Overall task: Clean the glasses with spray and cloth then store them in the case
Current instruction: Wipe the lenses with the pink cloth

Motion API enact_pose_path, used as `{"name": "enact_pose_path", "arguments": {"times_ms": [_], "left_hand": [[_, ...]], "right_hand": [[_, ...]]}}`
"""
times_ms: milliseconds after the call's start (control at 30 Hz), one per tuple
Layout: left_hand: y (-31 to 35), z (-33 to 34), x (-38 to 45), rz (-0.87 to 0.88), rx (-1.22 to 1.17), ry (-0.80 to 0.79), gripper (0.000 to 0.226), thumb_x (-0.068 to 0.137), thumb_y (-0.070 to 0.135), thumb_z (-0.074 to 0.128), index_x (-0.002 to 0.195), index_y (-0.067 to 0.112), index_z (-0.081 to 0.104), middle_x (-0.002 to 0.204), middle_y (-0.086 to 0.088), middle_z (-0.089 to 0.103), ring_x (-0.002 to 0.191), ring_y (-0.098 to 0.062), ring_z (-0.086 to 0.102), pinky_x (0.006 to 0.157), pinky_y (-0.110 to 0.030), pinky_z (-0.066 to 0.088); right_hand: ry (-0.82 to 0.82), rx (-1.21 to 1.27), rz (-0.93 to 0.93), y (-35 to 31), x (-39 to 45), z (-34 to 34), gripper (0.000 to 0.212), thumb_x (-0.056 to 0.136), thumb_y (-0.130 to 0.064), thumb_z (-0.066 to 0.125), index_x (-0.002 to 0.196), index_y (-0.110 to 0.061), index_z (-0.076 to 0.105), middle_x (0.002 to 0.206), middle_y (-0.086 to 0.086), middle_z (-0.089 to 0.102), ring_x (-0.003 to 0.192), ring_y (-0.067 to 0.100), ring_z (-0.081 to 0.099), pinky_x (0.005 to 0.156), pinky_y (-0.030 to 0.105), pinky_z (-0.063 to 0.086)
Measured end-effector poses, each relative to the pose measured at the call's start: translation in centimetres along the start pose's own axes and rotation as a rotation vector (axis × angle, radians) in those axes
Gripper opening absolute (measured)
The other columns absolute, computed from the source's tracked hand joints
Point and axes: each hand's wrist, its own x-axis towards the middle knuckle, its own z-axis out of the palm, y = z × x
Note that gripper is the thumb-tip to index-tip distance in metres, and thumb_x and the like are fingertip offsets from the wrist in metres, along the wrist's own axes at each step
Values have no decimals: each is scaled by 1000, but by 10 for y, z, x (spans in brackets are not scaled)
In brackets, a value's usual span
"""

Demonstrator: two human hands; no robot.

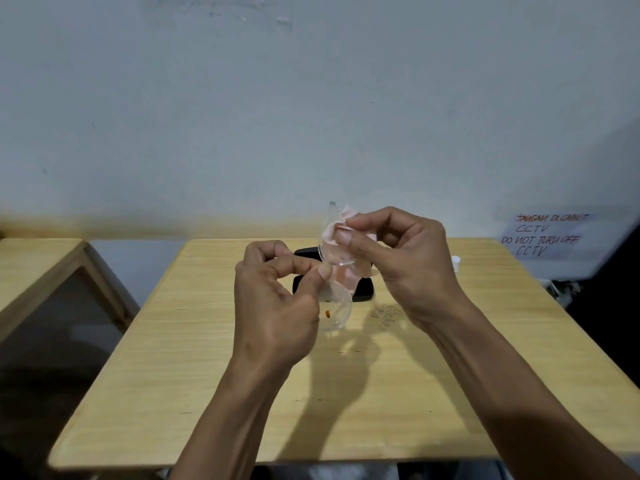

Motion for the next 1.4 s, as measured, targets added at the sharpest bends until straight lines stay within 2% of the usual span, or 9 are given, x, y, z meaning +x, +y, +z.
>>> {"name": "enact_pose_path", "arguments": {"times_ms": [100,367,600,700,933,1100,1200,1300,1400], "left_hand": [[0,2,-1,-9,-44,4,14,78,14,79,85,3,73,82,24,52,55,4,47,49,-30,42],[1,-2,-3,-5,-69,8,9,78,10,78,78,1,75,90,6,44,59,12,48,54,-2,35],[2,2,-3,1,-45,-13,14,78,12,79,84,1,72,82,20,53,57,0,45,47,-47,51],[0,2,-3,-14,-74,39,19,78,12,80,88,-2,72,79,23,50,52,-4,42,46,-29,38],[2,-1,-4,-50,-144,93,16,77,11,79,66,20,72,88,9,43,43,-4,30,47,-12,27],[3,-1,-4,-56,-110,71,14,77,15,80,66,21,74,87,12,43,59,3,42,58,-38,40],[6,-2,-3,-39,-94,87,13,76,15,81,66,21,73,88,10,44,63,8,45,61,-54,49],[8,-3,-3,-27,-112,83,13,76,14,81,67,19,73,91,7,44,65,7,46,59,-42,44],[8,-3,-2,-21,-123,72,17,76,11,80,65,21,73,91,6,44,73,0,47,59,-10,36]], "right_hand": [[-29,24,-10,0,-2,9,11,75,-7,84,82,-9,76,74,-7,74,70,2,67,65,19,53],[-67,-19,1,2,-9,-5,14,71,-3,84,77,-13,77,71,-2,76,69,7,68,71,28,58],[1,29,-25,-5,6,6,17,73,-6,85,75,-19,76,71,-12,73,73,1,66,77,28,57],[-33,38,-36,-3,4,16,17,74,-4,85,75,-19,77,78,-5,77,86,7,72,87,39,61],[-83,-19,5,3,-9,3,12,72,-8,87,76,-12,77,72,2,72,68,10,64,61,20,51],[-27,-62,-35,2,-3,-9,12,73,-12,86,77,-20,77,72,-2,73,71,12,64,69,31,52],[-40,-105,-105,0,-1,-8,14,76,-14,84,81,-25,75,78,-9,75,74,2,65,63,19,48],[-74,-121,-169,-1,-2,-6,18,81,-11,81,91,-24,74,90,-10,78,82,1,69,59,15,46],[-83,-102,-194,1,-1,-5,20,83,-10,79,96,-25,76,101,-11,79,100,5,72,68,22,55]]}}
